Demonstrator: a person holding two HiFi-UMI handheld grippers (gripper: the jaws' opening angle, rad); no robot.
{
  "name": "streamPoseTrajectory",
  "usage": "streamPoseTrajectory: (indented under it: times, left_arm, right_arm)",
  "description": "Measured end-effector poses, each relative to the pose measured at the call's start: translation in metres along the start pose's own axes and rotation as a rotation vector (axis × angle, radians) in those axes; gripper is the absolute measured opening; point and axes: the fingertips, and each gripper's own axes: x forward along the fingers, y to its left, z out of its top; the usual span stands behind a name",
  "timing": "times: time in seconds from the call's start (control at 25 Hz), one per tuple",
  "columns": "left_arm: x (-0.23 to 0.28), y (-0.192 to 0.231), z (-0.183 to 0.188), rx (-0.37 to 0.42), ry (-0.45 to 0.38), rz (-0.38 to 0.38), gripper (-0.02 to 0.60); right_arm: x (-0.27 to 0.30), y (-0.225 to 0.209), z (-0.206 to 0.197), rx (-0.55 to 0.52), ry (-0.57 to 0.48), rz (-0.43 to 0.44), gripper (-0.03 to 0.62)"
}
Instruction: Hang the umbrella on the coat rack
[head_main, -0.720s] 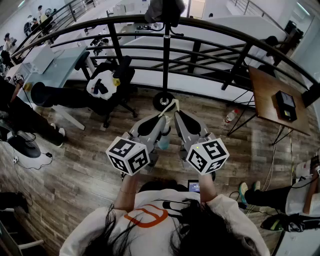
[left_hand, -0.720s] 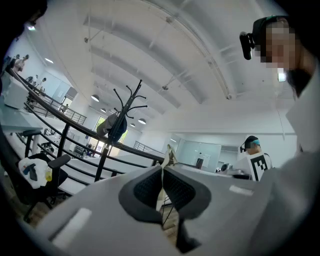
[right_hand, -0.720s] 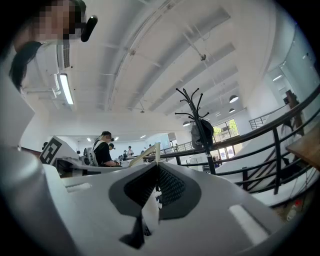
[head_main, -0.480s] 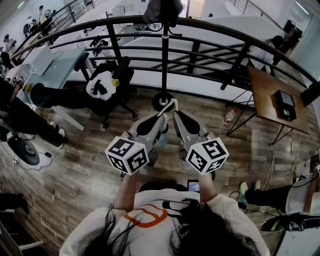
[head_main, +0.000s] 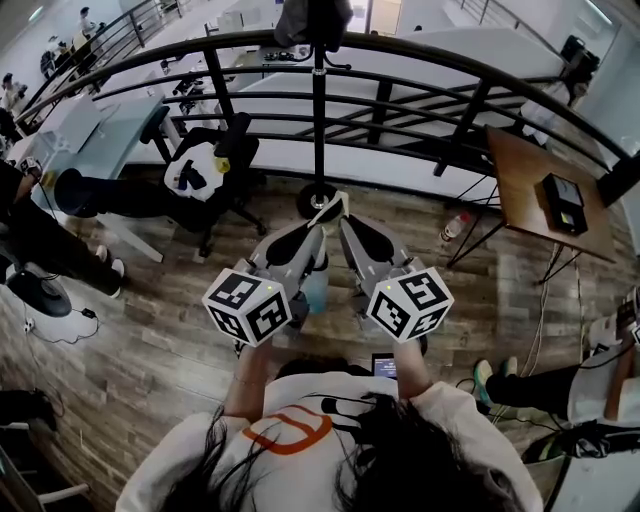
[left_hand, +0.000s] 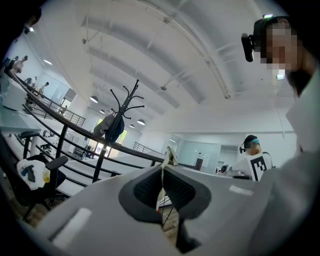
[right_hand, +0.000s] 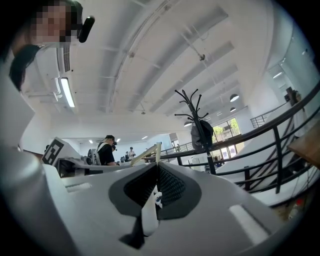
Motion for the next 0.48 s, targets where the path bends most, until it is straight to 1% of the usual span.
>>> streamPoseTrajectory:
  times: [0.2, 0.32, 0.48]
  left_arm:
    - [0.013, -0.009, -0.004, 0.005, -0.003, -0.006, 0.000]
    - [0.023, -0.013, -0.006, 0.002, -0.008, -0.008, 0.000]
    - [0.044, -0.014, 0.000, 0.033, -0.015, -0.008, 0.000]
  right_arm:
    - [-0.008, -0.016, 0.004, 0.031, -0.006, 0.005, 0.029]
    - [-0.011, -0.024, 0.009, 0.013, -0.009, 0.011, 0.029]
    - [-0.010, -0.043, 0.018, -0.007, -0.017, 0.020, 0.029]
